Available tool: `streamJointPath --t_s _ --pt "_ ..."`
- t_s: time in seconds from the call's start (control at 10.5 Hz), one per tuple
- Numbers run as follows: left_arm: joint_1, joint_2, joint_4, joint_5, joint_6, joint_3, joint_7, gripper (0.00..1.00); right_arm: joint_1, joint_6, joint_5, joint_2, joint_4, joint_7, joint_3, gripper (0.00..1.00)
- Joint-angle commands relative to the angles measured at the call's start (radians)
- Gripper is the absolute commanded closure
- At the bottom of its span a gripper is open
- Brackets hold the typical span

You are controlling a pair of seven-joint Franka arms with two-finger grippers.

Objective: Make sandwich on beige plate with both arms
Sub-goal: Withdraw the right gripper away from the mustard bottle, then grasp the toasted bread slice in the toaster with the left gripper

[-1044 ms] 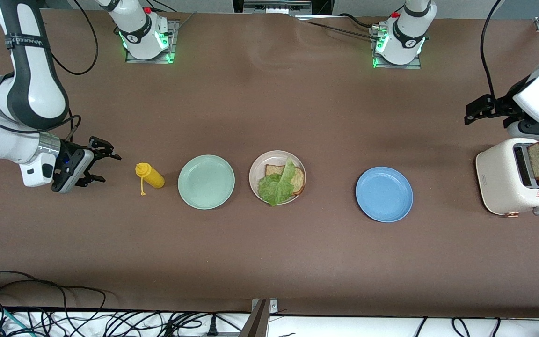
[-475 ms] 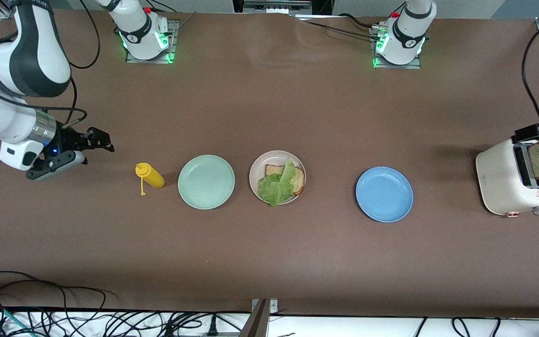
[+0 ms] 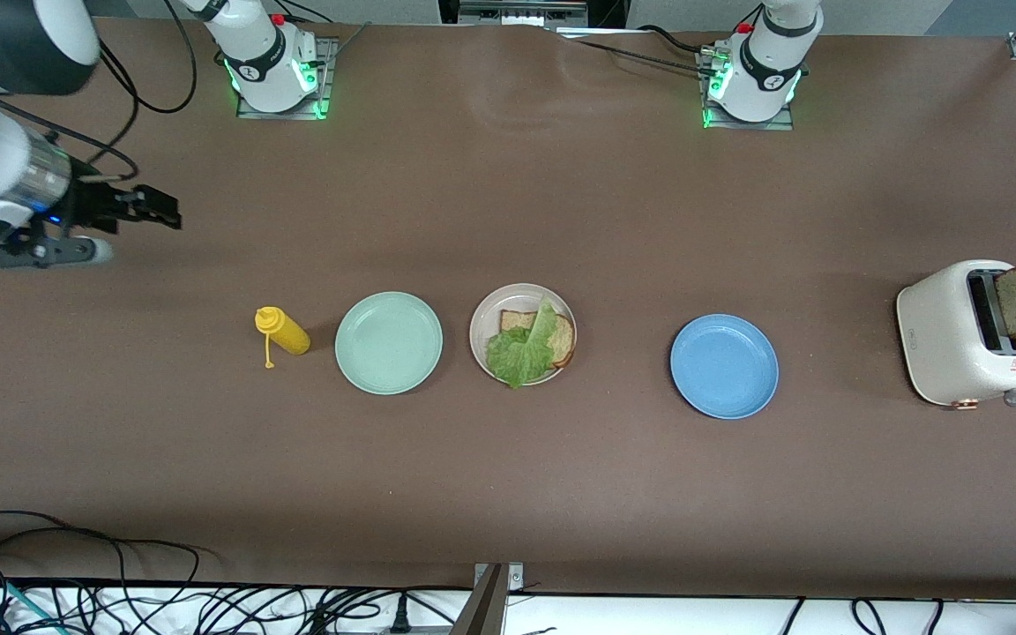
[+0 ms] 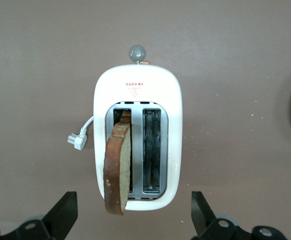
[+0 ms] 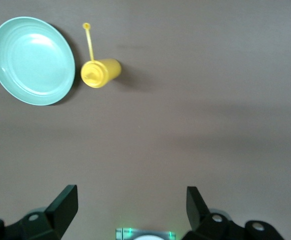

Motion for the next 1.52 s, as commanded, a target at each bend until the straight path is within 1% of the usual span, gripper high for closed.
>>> streamJointPath --t_s 0.0,0.09,0.19,0.28,0.38,0.47,0.57,0.66,0.76,0.85,0.95,1.23,1.33,1.42 --pt "0.005 0.021 0.034 0.030 -0.004 -0.012 0.016 0.00 0.001 -0.107 -0.060 -0.005 0.073 -0.019 -0.036 0.00" --pt "0.016 0.039 0.034 0.030 -0.003 -0.012 0.016 0.00 -0.004 -0.095 -0.062 -0.017 0.075 -0.071 -0.042 0.00" --pt "0.020 0.054 0.029 0.043 -0.002 -0.012 0.015 0.02 -0.005 -0.095 -0.070 -0.016 0.075 -0.074 -0.046 0.00" --pt "0.030 0.060 0.016 0.043 -0.006 -0.012 0.010 0.05 -0.007 -0.091 -0.068 -0.013 0.075 -0.073 -0.074 0.00" --pt "0.034 0.082 0.011 0.043 -0.012 -0.012 -0.005 0.06 -0.007 -0.081 -0.068 -0.013 0.075 -0.081 -0.090 0.00" --pt "0.051 0.096 0.013 0.043 -0.012 -0.012 -0.008 0.08 -0.007 -0.084 -0.077 -0.013 0.075 -0.090 -0.090 0.00" --pt "0.054 0.116 0.011 0.041 -0.012 -0.012 -0.011 0.13 -0.007 -0.083 -0.079 -0.013 0.075 -0.091 -0.090 0.00" --pt "0.060 0.125 0.016 0.043 -0.013 -0.012 -0.005 0.31 -0.005 -0.087 -0.080 -0.013 0.075 -0.093 -0.087 0.00" --pt "0.054 0.128 0.014 0.044 -0.019 -0.012 -0.013 0.73 -0.005 -0.092 -0.080 -0.014 0.075 -0.094 -0.087 0.00" --pt "0.045 0.128 0.025 0.044 -0.045 -0.013 -0.042 0.96 -0.004 -0.092 -0.082 -0.014 0.075 -0.091 -0.078 0.00" --pt "0.043 0.125 0.026 0.044 -0.079 -0.015 -0.062 1.00 0.003 -0.083 -0.087 -0.014 0.075 -0.079 -0.073 0.00" --pt "0.043 0.116 0.051 0.044 -0.099 -0.019 -0.059 1.00 -0.011 -0.083 -0.084 -0.017 0.092 -0.088 -0.066 0.00" --pt "0.045 0.111 0.092 0.044 -0.158 -0.018 -0.061 1.00 -0.025 -0.075 -0.088 -0.022 0.095 -0.082 -0.041 0.00" --pt "0.043 0.111 0.138 0.047 -0.205 -0.019 -0.058 1.00 -0.028 -0.068 -0.090 -0.033 0.096 -0.079 -0.032 0.00"
